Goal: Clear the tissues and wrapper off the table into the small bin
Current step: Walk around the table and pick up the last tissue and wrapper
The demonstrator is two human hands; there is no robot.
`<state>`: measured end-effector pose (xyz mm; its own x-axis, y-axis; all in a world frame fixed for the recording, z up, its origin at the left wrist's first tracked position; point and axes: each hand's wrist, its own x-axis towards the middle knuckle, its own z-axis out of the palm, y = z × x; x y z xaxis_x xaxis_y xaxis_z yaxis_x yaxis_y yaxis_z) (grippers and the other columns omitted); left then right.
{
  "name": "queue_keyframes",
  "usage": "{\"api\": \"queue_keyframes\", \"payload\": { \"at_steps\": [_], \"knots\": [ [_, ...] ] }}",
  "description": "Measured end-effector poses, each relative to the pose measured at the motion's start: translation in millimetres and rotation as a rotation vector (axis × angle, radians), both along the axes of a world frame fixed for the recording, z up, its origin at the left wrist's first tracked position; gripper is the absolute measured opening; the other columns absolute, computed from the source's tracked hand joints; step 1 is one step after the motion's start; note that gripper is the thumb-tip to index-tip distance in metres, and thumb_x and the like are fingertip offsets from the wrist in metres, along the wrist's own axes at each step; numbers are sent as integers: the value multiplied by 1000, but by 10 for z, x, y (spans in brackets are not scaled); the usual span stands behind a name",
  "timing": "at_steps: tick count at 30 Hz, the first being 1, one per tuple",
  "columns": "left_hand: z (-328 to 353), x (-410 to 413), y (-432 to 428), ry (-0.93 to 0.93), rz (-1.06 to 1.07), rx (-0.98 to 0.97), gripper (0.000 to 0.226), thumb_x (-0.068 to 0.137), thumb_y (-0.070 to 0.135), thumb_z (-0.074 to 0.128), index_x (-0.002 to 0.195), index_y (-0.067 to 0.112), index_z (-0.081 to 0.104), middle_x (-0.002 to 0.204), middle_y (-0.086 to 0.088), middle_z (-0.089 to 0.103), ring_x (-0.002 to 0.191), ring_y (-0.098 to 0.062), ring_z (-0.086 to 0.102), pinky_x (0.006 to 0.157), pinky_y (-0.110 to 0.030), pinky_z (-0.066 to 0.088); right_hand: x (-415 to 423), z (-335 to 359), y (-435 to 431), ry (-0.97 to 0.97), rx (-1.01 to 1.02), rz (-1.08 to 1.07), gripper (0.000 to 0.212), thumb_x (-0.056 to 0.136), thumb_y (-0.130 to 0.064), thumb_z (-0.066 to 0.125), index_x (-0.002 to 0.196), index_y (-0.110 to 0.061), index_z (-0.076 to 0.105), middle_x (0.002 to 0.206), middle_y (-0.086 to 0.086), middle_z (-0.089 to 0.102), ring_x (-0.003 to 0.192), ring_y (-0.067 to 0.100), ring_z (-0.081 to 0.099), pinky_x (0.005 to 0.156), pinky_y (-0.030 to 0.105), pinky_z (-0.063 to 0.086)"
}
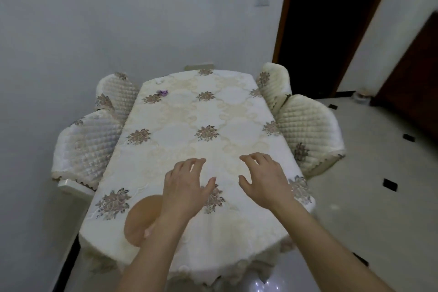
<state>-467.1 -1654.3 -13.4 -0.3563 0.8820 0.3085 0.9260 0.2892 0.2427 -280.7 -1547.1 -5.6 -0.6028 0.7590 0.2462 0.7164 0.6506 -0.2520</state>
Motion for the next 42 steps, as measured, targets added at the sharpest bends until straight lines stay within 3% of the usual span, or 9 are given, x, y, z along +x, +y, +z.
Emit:
{"api": "queue_keyframes", "payload": {
  "at_steps": [11, 21, 27, 38, 42],
  "knots": [
    [-189, 1001, 351, -7, -357, -18, 56, 84, 57, 44, 126, 23, 59, 123, 1, 64, 113, -25, 57, 84, -43, 48, 1368, -193, -413, 19, -7, -407, 45, 79, -36, 62, 121, -20, 62, 110, 3, 64, 103, 29, 58, 82, 43, 47],
    [-215, 1952, 900, 44, -570, 18, 55, 83, 57, 43, 124, 23, 60, 119, 1, 65, 110, -25, 58, 80, -41, 49, 2353, -227, -312, 57, -29, -605, 45, 84, -36, 62, 126, -20, 59, 121, 2, 61, 114, 26, 53, 89, 42, 44],
    [-202, 2699, 1574, 77, -647, 14, 58, 82, 59, 39, 120, 21, 60, 115, 0, 65, 106, -25, 58, 80, -40, 47, 3053, -331, 286, 77, -32, -675, 46, 82, -36, 62, 125, -19, 61, 117, 5, 62, 109, 28, 55, 86, 41, 47],
    [-262, 4231, 3277, 100, -651, 28, 49, 86, 52, 55, 124, 22, 58, 121, 1, 62, 110, -24, 55, 80, -40, 49, 4531, -391, 1900, 43, -73, -623, 46, 83, -38, 52, 122, -17, 60, 113, 6, 62, 108, 30, 56, 85, 43, 48],
    [-255, 4530, 3699, 108, -618, -2, 48, 86, 52, 56, 123, 21, 59, 120, 1, 63, 110, -25, 55, 82, -40, 48, 4891, -427, 2383, 44, -94, -611, 44, 85, -34, 57, 124, -14, 60, 115, 7, 62, 110, 30, 55, 87, 42, 46]
  ]
}}
